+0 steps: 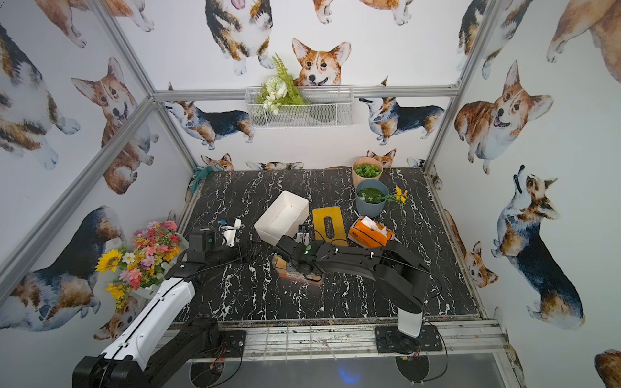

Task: Put the tissue paper into the tissue box
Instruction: Pull the paper towel from the tissue box.

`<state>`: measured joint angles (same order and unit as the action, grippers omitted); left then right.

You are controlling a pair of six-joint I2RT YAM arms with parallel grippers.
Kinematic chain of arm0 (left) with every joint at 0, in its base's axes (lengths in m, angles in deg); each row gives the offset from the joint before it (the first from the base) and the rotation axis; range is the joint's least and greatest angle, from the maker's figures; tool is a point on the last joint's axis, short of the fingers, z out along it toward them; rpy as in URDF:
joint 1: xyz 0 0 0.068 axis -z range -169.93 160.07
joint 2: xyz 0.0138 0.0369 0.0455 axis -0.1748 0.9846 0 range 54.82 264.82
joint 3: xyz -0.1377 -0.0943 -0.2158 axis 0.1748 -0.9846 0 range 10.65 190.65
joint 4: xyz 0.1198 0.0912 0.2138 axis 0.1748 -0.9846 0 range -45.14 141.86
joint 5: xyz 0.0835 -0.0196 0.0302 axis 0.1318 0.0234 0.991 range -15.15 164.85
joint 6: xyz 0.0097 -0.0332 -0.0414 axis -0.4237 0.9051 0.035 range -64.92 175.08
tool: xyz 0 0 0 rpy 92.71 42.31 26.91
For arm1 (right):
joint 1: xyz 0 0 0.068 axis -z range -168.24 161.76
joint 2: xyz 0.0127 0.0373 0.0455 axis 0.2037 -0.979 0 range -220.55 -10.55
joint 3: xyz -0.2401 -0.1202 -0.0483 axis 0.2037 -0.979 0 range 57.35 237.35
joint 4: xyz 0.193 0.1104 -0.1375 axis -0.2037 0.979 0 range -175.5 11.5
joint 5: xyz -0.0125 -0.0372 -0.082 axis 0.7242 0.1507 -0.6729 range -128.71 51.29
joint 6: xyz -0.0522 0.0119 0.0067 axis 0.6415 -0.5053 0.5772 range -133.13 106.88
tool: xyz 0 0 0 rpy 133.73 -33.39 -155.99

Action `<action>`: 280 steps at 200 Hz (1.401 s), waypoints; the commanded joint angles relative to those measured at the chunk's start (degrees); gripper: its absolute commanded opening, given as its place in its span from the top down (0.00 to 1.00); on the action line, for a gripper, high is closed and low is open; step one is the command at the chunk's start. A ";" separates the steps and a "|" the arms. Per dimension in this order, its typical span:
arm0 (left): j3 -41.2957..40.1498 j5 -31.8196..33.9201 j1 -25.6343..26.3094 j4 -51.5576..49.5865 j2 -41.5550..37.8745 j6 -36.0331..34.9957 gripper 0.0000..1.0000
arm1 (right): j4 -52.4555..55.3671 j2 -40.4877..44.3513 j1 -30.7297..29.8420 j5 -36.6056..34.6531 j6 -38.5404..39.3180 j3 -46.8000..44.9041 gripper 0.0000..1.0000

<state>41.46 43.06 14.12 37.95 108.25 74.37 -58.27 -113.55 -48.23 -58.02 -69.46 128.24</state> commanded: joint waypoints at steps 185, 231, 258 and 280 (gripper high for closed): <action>-0.31 0.15 -0.10 1.26 -0.57 -0.13 0.00 | -7.07 10.25 -0.96 4.26 5.50 -6.34 0.96; -0.38 0.33 -0.10 1.25 -0.71 -0.11 0.00 | -7.01 12.24 -1.99 6.26 8.91 -7.77 0.94; -0.36 0.24 -0.10 1.29 -0.76 -0.04 0.00 | -6.54 13.54 -2.24 7.55 12.64 -7.49 0.89; -0.33 0.24 -0.10 1.34 -0.72 -0.04 0.00 | -3.84 15.00 -2.19 5.54 16.55 -5.71 0.74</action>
<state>41.26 43.17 14.12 38.37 107.68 74.59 -63.80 -100.05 -50.24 -51.31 -58.58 120.88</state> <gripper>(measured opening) 0.998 0.185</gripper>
